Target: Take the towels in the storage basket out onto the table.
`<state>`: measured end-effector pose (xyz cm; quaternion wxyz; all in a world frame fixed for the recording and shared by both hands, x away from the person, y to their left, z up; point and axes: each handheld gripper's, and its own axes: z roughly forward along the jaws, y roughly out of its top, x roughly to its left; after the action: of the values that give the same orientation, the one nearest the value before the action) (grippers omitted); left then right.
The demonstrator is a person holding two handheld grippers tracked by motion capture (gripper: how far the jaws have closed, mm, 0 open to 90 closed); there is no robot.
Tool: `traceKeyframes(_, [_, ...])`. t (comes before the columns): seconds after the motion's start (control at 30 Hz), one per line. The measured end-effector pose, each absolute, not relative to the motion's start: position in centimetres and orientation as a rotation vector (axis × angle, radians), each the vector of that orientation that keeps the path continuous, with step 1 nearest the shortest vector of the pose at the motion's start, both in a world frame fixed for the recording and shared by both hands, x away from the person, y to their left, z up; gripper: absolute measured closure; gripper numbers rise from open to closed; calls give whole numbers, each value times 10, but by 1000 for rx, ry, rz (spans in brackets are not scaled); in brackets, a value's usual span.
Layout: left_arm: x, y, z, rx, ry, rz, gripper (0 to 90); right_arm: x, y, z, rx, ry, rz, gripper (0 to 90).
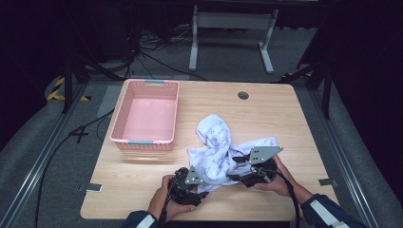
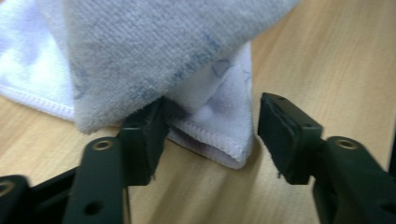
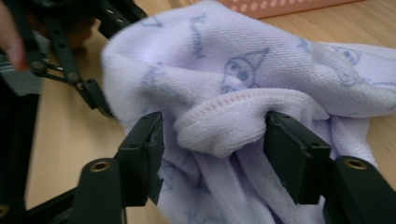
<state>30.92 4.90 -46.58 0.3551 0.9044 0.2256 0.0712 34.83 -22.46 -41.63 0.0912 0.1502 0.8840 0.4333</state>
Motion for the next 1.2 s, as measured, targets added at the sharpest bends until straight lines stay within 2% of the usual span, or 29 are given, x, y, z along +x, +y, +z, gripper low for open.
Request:
traceKeyframes(0.03, [310,49,-465,2346,576,207,487,350,-220,-419,462,2605,1237,480])
traceKeyframes(0.07, [310,49,-465,2346,576,207,527,350,-220,-419,462,2605,1237,480])
traceKeyframes(0.1, [312,51,-465,2341,574,215,572,353,-217,-421,428,2597,1198,677])
traceKeyframes(0.13, [312,51,-465,2341,574,215,639,353,-217,-421,428,2597,1198,677])
traceKeyframes(0.17, [314,54,-464,2364,573,216,639,354,-218,-421,432,2585,1179,724])
traceKeyframes(0.2, [317,60,-464,2355,576,202,777,357,-224,-417,461,2548,1170,760])
traceKeyframes(0.37, [321,79,-459,2328,607,180,818,364,-248,-400,573,2417,1185,765])
traceKeyframes(0.53, [319,104,-449,2274,651,212,822,373,-271,-389,669,2311,1186,768])
traceKeyframes(0.63, [319,127,-440,2230,707,248,823,387,-304,-379,820,2169,1160,778])
traceKeyframes(0.77, [318,149,-435,2194,752,278,828,400,-335,-378,957,2072,1110,781])
traceKeyframes(0.9, [316,159,-430,2151,774,304,828,409,-348,-384,1017,2096,1122,781])
traceKeyframes(0.97, [317,160,-430,2125,830,359,792,412,-345,-388,1003,2114,1096,778])
traceKeyframes(1.1, [319,148,-434,2149,835,371,726,414,-334,-391,963,2110,1065,772])
traceKeyframes(1.17, [317,139,-432,2169,798,417,634,420,-326,-396,953,2130,1025,739])
traceKeyframes(1.2, [316,135,-429,2153,774,412,582,423,-322,-400,951,2145,985,691])
